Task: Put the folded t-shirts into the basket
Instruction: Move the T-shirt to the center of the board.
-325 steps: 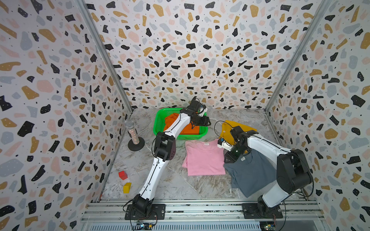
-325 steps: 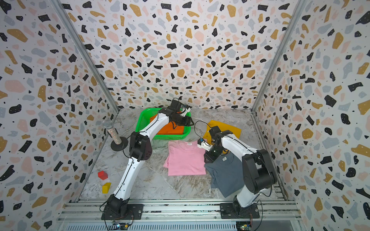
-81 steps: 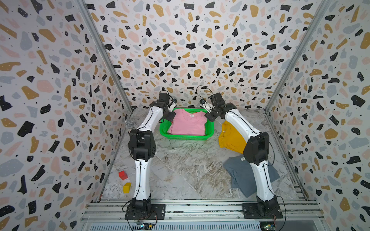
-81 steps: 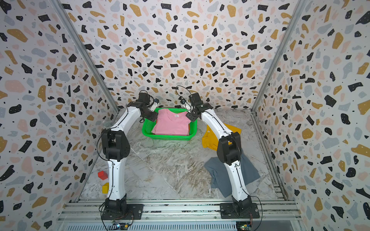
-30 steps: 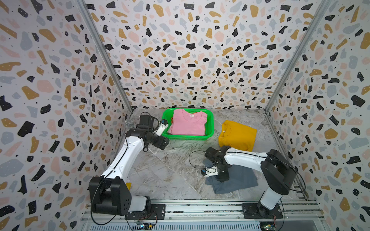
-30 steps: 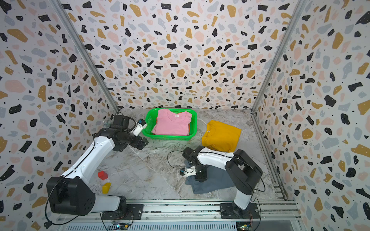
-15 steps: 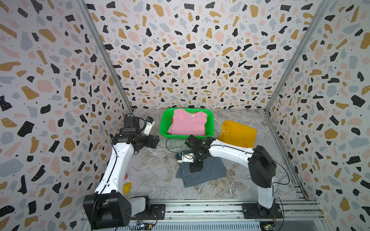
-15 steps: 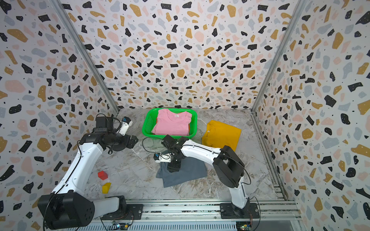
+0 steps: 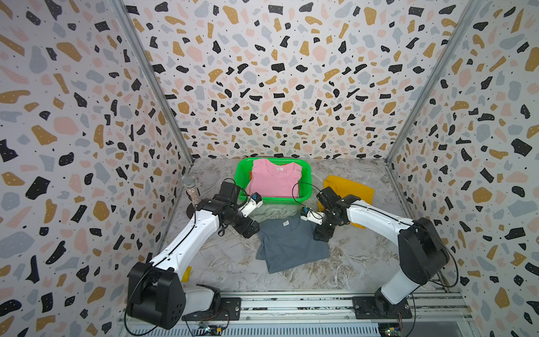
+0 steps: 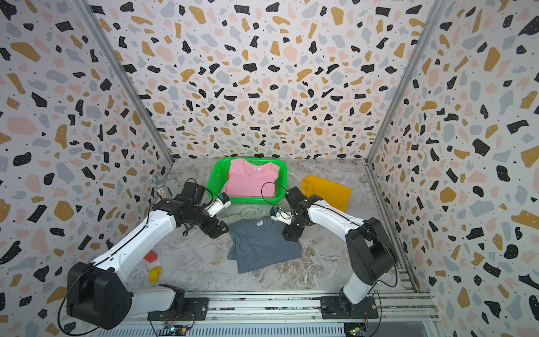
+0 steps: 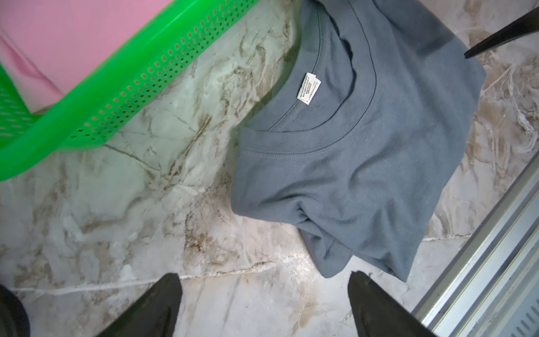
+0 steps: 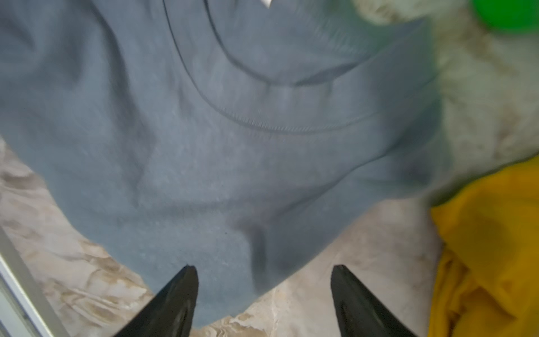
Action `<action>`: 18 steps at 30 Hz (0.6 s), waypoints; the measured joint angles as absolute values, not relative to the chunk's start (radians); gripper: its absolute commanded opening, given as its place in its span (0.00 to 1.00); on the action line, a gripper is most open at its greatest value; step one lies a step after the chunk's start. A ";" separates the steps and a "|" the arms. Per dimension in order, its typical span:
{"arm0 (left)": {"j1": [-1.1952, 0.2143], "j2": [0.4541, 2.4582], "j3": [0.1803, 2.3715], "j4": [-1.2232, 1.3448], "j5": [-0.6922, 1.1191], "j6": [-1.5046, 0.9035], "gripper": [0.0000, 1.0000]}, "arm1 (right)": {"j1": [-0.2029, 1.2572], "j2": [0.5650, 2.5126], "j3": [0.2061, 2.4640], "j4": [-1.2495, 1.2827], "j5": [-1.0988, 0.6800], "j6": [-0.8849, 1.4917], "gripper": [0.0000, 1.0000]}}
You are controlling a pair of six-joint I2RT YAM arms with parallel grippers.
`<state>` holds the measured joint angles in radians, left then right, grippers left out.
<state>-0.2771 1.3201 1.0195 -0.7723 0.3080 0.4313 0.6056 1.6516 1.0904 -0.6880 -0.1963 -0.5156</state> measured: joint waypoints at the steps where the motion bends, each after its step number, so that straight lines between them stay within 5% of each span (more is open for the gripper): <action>1: -0.280 1.331 1.019 -0.767 0.296 0.432 0.91 | 0.614 1.657 1.076 -0.687 -0.186 -0.526 0.67; 9: -0.282 1.365 1.001 -0.717 0.224 0.434 0.91 | 0.705 1.667 0.981 -0.686 -0.105 -0.579 0.56; 18: -0.286 1.366 0.955 -0.713 0.221 0.477 0.91 | 0.747 1.518 0.865 -0.797 -0.138 -0.589 0.59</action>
